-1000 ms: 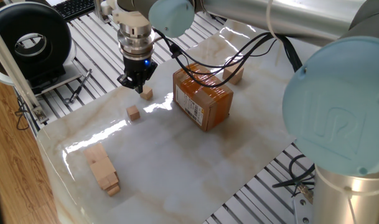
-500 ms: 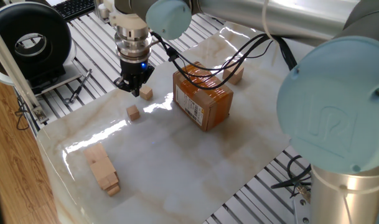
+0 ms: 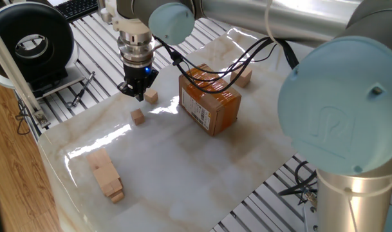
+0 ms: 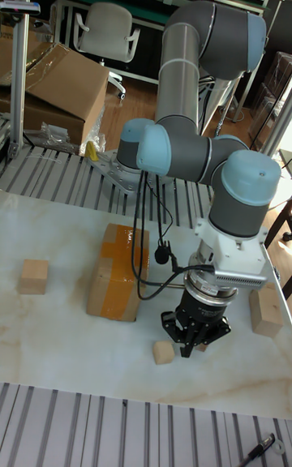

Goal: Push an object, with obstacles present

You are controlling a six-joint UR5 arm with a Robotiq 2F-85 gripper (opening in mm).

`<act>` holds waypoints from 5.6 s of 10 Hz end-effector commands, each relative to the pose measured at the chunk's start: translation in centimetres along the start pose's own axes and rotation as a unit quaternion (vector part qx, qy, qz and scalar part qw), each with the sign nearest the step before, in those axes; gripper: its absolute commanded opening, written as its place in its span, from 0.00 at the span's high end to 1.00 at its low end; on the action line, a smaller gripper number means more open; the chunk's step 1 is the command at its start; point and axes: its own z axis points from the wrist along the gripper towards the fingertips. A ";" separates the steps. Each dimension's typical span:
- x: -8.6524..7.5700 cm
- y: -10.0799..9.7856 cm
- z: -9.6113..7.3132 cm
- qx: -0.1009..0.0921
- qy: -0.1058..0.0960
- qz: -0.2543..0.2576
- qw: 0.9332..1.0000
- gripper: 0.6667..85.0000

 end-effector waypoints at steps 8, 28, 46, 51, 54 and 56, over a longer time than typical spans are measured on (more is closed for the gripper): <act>0.3 -8.8 0.1 0.030 0.005 -0.057 0.998 0.99; 1.2 -15.5 -0.3 0.017 -0.010 0.018 1.000 0.99; 2.7 -22.4 -0.7 0.000 -0.008 -0.007 1.000 0.98; 2.5 -21.8 -0.7 -0.013 -0.014 0.001 1.000 0.99; 2.3 -20.7 -0.8 -0.034 -0.015 0.011 0.999 0.99; 1.8 -20.6 -0.8 -0.036 -0.026 0.012 0.999 0.99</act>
